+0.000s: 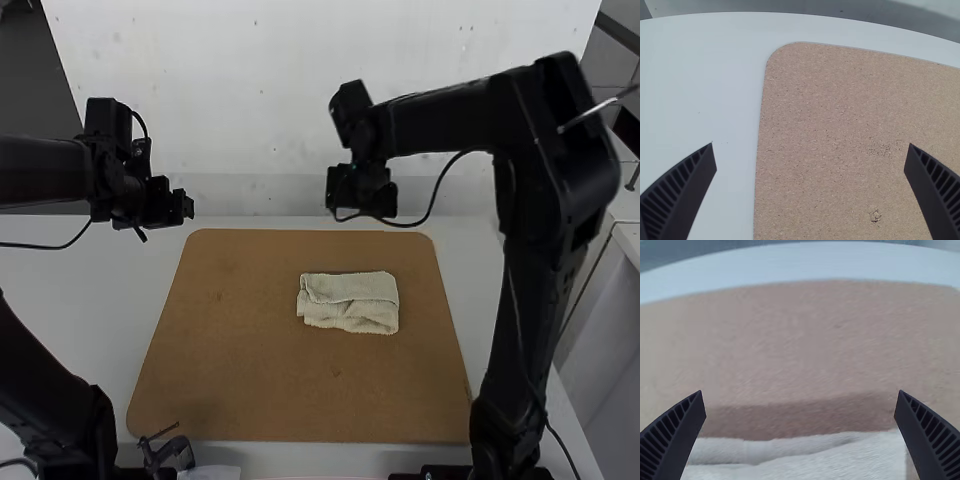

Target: Fold the towel.

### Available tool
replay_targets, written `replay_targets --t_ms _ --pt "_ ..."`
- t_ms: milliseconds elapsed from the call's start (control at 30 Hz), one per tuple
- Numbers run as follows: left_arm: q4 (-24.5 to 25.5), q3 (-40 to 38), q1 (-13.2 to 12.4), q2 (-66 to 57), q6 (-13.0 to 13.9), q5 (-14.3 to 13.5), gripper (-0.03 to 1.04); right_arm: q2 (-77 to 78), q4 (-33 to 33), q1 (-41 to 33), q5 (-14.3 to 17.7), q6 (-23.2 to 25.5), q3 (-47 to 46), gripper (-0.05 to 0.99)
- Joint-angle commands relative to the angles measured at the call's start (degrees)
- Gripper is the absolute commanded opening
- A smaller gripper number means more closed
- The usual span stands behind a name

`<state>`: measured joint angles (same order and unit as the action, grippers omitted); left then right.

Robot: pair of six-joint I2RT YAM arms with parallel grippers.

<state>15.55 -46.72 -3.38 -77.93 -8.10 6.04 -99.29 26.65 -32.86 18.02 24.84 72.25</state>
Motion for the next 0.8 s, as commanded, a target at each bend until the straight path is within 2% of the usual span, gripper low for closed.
replay_targets --t_ms 0,233,367,433,533,700,767 --pt "-0.5 -1.9 -0.4 1.0 0.9 0.5 0.97 6.6 -2.6 6.1 -0.9 -3.9 -6.0 0.97" --pt "-0.8 -1.5 0.2 1.4 0.9 0.5 0.97 21.2 -13.0 18.1 -4.7 -10.2 -21.5 0.97" --pt "-1.0 -0.9 0.6 2.4 0.9 0.5 0.97 32.9 -17.7 23.5 -5.5 -14.6 -30.9 0.97" --pt "-1.3 -0.4 0.9 3.3 0.9 0.3 0.97 38.6 -18.6 26.5 -7.2 -16.6 -34.0 0.97" --pt "-2.0 0.5 1.3 4.9 1.1 0.3 0.97 47.1 -19.9 29.5 -7.7 -19.0 -38.5 0.97" --pt "-3.7 4.5 1.7 12.6 2.6 0.0 0.97 62.0 -20.5 32.5 -7.8 -22.6 -44.9 0.97" --pt "-3.8 6.1 1.9 16.8 4.1 -0.6 0.97 67.1 -20.7 33.6 -8.1 -24.0 -47.0 0.97"
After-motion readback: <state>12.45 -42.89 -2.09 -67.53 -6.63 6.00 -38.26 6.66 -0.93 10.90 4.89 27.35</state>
